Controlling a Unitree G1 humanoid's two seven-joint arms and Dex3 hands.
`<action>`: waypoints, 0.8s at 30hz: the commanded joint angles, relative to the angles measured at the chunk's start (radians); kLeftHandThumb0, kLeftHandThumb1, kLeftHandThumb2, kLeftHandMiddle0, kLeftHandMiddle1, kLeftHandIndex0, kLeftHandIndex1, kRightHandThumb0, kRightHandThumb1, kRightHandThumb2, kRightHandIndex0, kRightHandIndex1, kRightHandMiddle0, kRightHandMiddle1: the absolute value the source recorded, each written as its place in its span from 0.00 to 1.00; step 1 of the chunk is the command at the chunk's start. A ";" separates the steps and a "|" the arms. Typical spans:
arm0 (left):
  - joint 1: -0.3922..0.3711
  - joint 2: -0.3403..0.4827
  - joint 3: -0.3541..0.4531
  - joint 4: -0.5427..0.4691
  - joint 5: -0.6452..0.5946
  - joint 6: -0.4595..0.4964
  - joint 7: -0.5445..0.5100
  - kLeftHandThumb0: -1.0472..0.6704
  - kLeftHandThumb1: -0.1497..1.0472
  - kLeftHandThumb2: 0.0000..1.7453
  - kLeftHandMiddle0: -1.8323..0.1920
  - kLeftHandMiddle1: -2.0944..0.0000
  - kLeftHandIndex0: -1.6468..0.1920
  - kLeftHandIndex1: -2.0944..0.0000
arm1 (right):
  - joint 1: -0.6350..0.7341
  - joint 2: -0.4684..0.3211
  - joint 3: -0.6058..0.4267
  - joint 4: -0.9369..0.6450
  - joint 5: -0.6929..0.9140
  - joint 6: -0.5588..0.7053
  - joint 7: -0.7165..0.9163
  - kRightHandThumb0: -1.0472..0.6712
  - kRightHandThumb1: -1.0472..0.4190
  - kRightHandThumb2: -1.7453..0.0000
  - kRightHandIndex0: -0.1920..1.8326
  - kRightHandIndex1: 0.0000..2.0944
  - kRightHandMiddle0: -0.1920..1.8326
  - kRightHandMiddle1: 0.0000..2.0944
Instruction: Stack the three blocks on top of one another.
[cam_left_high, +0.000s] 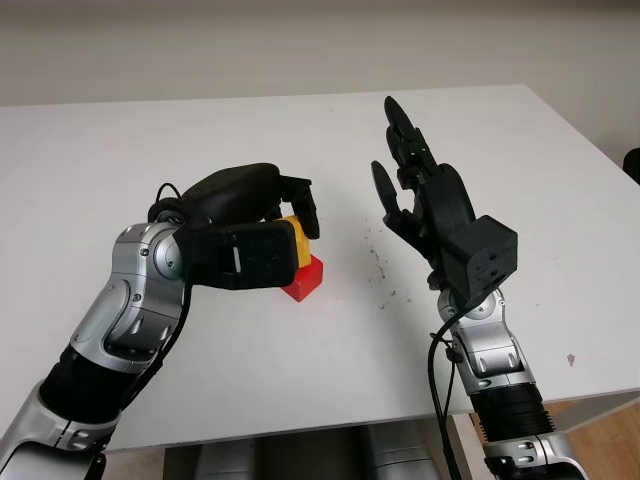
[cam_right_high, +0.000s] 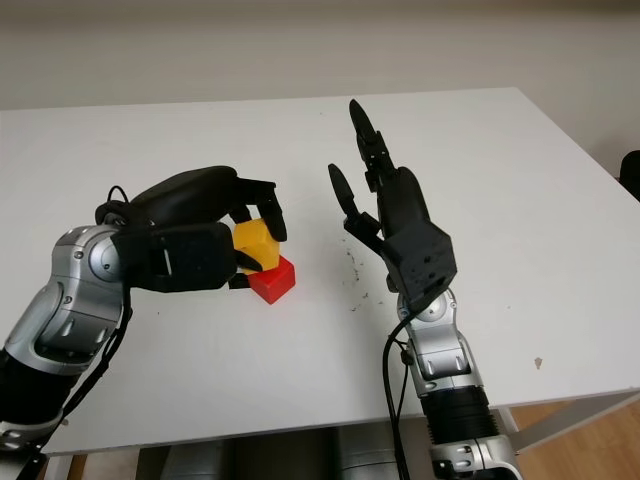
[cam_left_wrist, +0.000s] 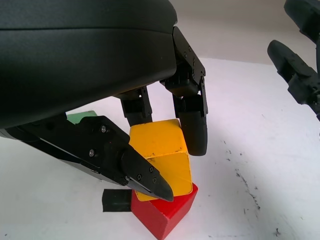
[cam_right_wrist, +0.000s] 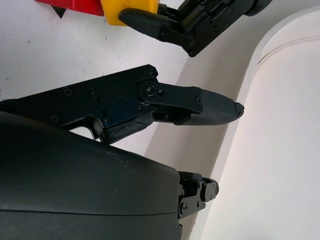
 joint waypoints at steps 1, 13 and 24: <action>-0.036 -0.006 -0.011 0.005 0.004 -0.011 -0.005 0.57 0.87 0.03 0.60 0.38 0.62 0.42 | -0.021 0.009 -0.008 -0.001 0.010 -0.005 -0.002 0.19 0.00 0.70 0.14 0.03 0.14 0.03; -0.037 -0.011 -0.040 0.019 0.012 -0.019 -0.026 0.58 0.89 0.03 0.63 0.38 0.62 0.41 | -0.017 0.012 -0.009 -0.007 0.011 -0.006 -0.006 0.18 0.00 0.70 0.14 0.03 0.15 0.03; -0.038 -0.019 -0.056 0.048 0.036 -0.062 0.001 0.58 0.88 0.03 0.67 0.39 0.64 0.41 | -0.012 0.013 -0.007 -0.016 0.003 -0.003 -0.010 0.19 0.00 0.69 0.15 0.03 0.15 0.03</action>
